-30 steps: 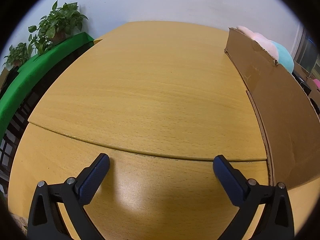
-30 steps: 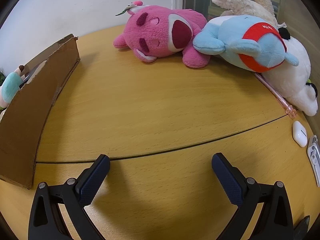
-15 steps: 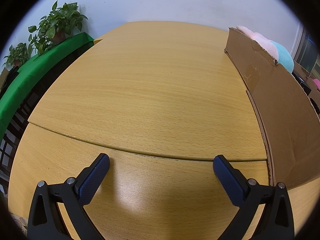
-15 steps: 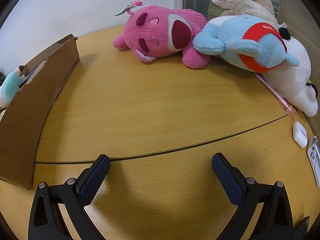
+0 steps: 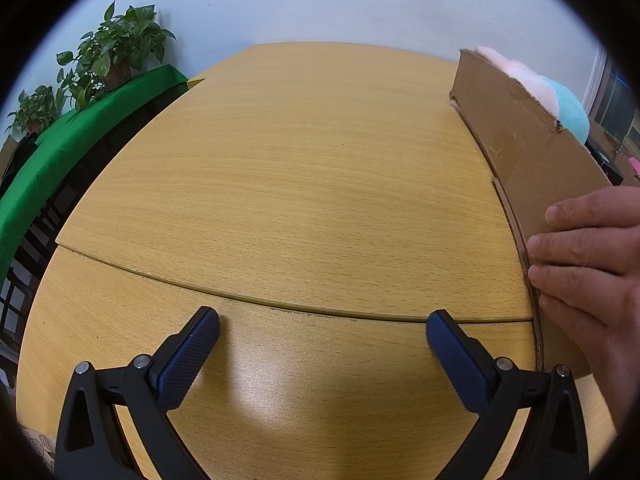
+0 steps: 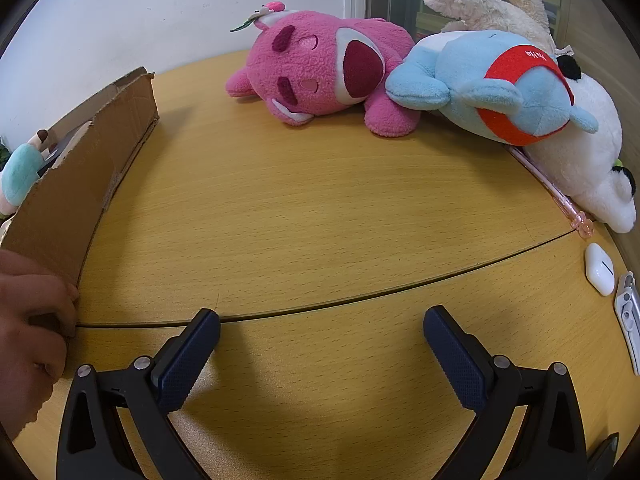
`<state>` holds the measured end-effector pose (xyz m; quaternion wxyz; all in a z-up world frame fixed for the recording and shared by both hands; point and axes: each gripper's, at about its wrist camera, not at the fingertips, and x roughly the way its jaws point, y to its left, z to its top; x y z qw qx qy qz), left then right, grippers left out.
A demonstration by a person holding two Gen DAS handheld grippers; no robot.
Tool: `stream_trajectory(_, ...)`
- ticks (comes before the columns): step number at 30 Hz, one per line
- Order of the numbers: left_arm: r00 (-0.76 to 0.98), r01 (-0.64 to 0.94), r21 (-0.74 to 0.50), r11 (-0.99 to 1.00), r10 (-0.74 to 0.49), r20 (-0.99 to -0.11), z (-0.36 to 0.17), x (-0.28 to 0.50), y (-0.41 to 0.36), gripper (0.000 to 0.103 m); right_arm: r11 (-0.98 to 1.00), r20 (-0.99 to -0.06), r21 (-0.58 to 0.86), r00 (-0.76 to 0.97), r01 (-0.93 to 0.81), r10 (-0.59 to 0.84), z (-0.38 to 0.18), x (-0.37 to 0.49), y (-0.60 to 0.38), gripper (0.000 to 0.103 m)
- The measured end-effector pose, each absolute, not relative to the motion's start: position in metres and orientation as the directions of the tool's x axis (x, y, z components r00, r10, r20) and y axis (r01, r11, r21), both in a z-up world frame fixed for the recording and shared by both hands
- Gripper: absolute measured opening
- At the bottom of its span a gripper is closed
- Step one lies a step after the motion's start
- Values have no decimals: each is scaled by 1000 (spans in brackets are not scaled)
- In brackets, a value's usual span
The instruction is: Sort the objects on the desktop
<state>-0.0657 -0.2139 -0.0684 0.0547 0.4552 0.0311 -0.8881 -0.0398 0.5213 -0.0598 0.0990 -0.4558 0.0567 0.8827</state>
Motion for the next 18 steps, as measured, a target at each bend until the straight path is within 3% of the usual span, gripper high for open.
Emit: stream_trajectory(18,-580,126,-5,-992,-69,-812,-68,-66,-213,103,-973,-815,9,-566,-229,125,-59,-39,523,103)
